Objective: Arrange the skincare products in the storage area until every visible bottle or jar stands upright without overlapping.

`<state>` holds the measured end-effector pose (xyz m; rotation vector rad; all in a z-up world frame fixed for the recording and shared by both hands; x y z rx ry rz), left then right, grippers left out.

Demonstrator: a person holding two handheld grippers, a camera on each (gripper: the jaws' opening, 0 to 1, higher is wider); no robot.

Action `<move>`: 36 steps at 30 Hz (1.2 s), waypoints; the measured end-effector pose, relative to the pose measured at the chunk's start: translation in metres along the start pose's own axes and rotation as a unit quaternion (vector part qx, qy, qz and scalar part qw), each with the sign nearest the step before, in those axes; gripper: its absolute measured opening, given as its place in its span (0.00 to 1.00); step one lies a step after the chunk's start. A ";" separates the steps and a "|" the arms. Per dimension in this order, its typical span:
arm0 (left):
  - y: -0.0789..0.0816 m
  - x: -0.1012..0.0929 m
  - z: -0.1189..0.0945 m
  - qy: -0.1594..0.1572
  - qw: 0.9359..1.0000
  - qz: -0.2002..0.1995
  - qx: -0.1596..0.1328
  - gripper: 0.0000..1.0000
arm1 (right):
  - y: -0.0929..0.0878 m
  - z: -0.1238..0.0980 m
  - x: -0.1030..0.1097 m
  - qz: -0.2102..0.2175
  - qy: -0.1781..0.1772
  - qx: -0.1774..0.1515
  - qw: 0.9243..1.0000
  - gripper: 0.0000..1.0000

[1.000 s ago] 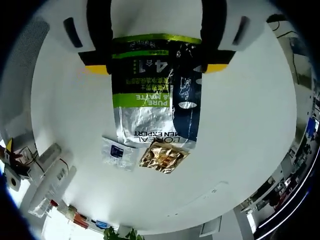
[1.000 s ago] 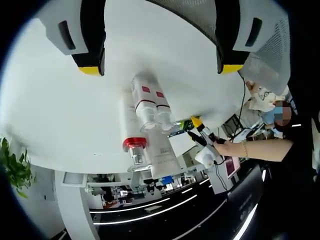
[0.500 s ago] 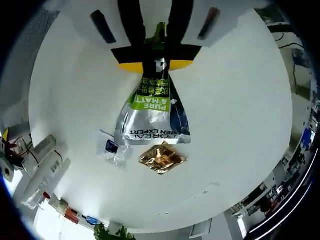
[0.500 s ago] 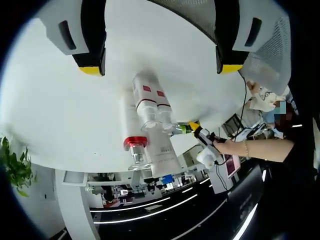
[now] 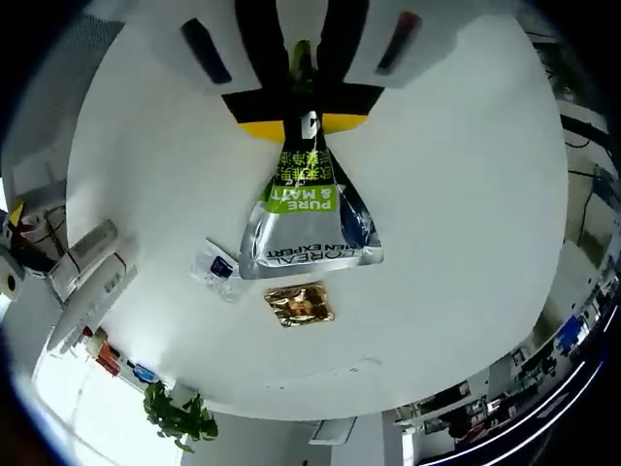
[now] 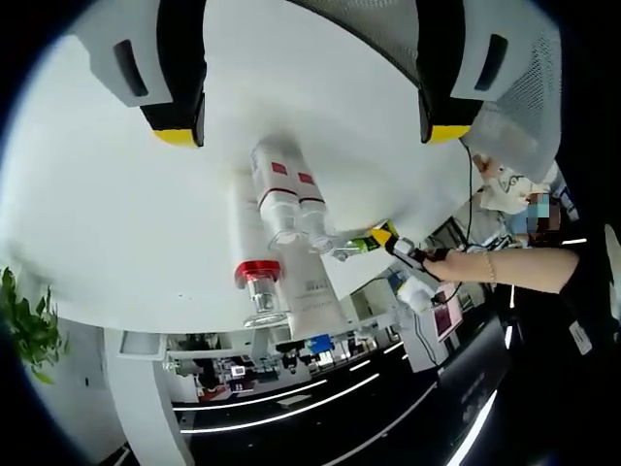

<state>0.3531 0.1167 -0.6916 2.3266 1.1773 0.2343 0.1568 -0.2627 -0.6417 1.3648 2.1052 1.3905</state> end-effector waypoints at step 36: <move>-0.008 -0.126 -0.101 -0.049 0.981 -0.071 -0.172 0.05 | 0.004 0.006 0.038 -0.050 0.113 0.014 0.992 0.85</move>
Point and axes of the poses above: the point that each gripper's makers call its tool centre point, and the gripper's own axes: z roughly forward along the fingers, x roughly to its left, y roughly out of its top, the point moved 8 cm from there along -z, roughly backward along the fingers
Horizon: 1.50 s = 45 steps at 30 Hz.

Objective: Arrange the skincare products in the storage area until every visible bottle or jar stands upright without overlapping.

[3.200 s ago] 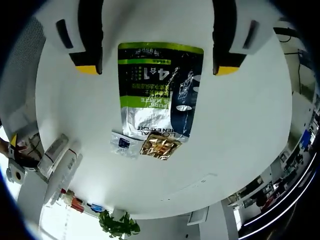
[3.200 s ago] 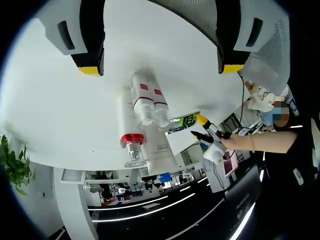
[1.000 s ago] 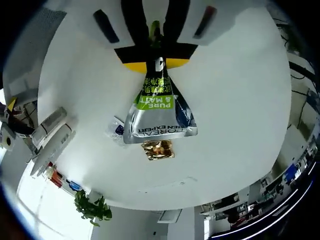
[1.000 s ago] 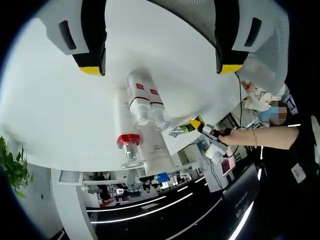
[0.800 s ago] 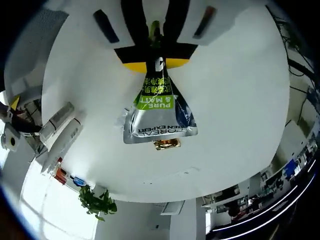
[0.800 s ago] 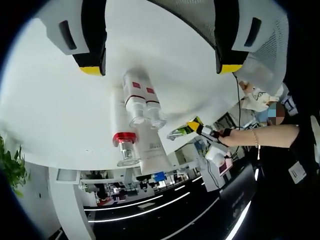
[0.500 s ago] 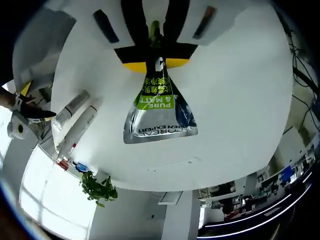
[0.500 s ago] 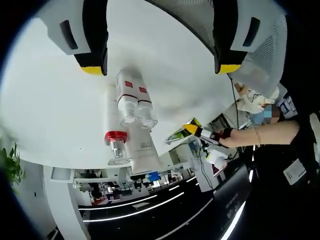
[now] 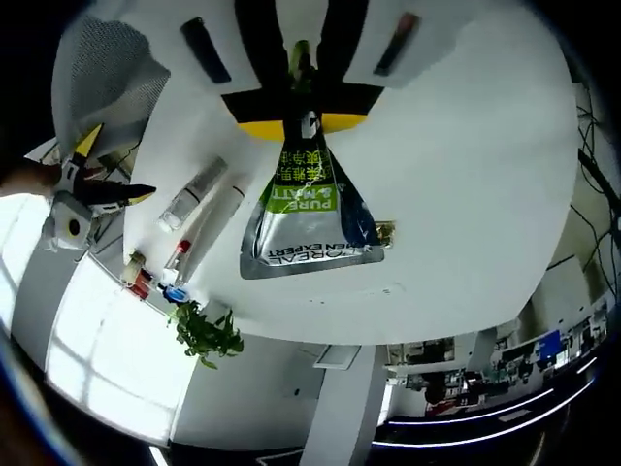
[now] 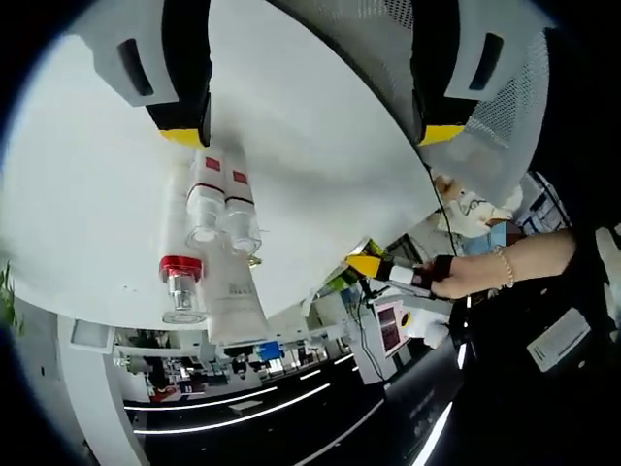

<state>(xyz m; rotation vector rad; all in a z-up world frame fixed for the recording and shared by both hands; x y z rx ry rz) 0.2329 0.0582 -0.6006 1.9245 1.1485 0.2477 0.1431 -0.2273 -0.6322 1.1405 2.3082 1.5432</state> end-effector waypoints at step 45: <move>-0.033 -0.094 -0.033 -0.117 0.992 -0.010 -0.050 0.21 | 0.077 0.054 0.070 0.231 0.098 -0.190 0.949 0.10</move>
Point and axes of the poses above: the point that each gripper's makers call its tool centre point, and the gripper's own axes: z roughly forward along the fingers, x roughly to its left, y roughly out of its top, the point moved 8 cm from there along -z, roughly backward along the fingers
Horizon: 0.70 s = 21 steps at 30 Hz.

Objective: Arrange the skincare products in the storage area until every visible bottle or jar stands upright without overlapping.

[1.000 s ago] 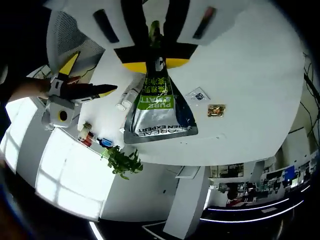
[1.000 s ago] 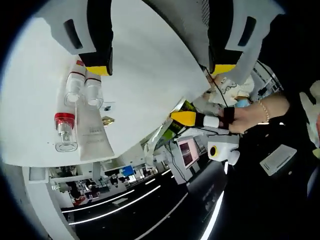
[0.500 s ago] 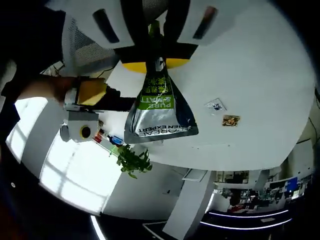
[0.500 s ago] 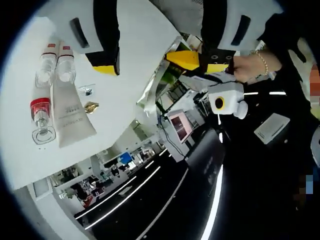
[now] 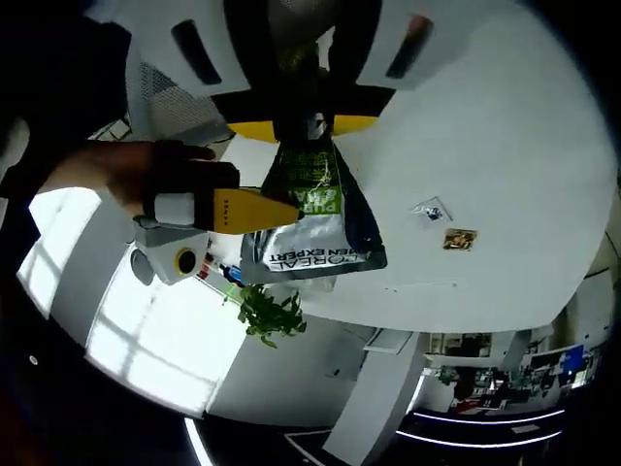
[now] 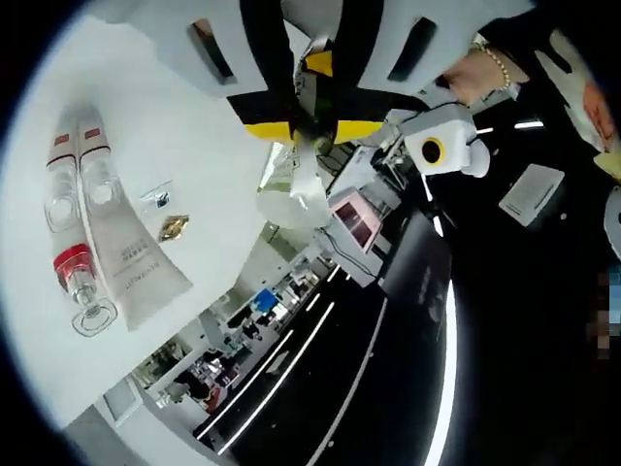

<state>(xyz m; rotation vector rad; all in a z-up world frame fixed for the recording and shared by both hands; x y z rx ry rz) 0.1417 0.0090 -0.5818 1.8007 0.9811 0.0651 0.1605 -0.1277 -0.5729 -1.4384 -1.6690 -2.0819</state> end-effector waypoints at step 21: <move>0.022 0.008 -0.044 -0.234 0.966 -0.095 -0.047 0.49 | 0.021 -0.010 0.040 0.098 0.201 0.001 0.975 0.02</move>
Point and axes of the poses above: the point that each gripper's makers call its tool centre point, and the gripper's own axes: z roughly forward along the fingers, x roughly to its left, y roughly out of its top, the point moved 8 cm from there along -z, roughly backward along the fingers
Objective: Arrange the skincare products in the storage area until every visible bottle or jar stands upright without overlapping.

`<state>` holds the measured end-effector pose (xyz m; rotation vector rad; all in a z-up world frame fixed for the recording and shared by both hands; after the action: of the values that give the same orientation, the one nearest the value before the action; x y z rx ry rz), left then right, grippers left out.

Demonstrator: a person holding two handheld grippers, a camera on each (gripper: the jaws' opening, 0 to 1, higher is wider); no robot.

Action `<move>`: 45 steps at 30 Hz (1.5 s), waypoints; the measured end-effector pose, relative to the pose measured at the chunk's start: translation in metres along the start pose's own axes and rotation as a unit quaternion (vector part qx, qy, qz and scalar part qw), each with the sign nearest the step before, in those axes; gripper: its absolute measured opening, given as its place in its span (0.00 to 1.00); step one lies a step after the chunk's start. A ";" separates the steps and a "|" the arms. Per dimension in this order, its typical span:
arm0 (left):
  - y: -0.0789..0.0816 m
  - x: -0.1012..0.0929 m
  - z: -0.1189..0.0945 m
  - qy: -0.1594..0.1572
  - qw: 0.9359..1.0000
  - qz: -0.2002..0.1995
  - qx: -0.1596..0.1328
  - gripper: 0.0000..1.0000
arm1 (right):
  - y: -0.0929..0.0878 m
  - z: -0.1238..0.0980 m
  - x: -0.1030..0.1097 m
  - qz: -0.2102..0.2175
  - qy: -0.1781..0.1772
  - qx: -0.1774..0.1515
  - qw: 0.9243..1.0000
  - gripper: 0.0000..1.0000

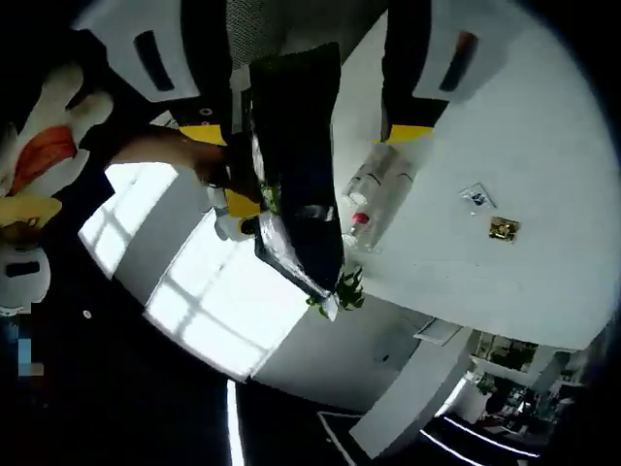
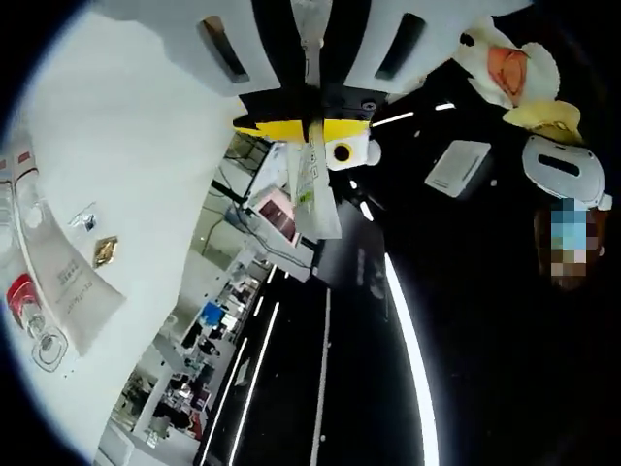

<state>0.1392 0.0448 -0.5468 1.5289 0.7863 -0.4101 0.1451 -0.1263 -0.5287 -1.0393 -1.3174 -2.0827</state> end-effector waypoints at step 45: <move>-0.009 -0.040 0.052 0.052 0.938 -0.187 -0.287 0.00 | 0.020 -0.067 -0.014 0.073 -0.113 -0.089 0.987 0.01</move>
<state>0.1152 -0.0155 -0.5337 0.8584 1.1699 -0.3371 0.1445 -0.1954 -0.5462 -1.4401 -1.1329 -2.0474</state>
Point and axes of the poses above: the point that each gripper's makers call its tool centre point, and the gripper's own axes: z roughly forward along the fingers, x roughly to its left, y roughly out of its top, the point moved 8 cm from there along -z, roughly backward along the fingers
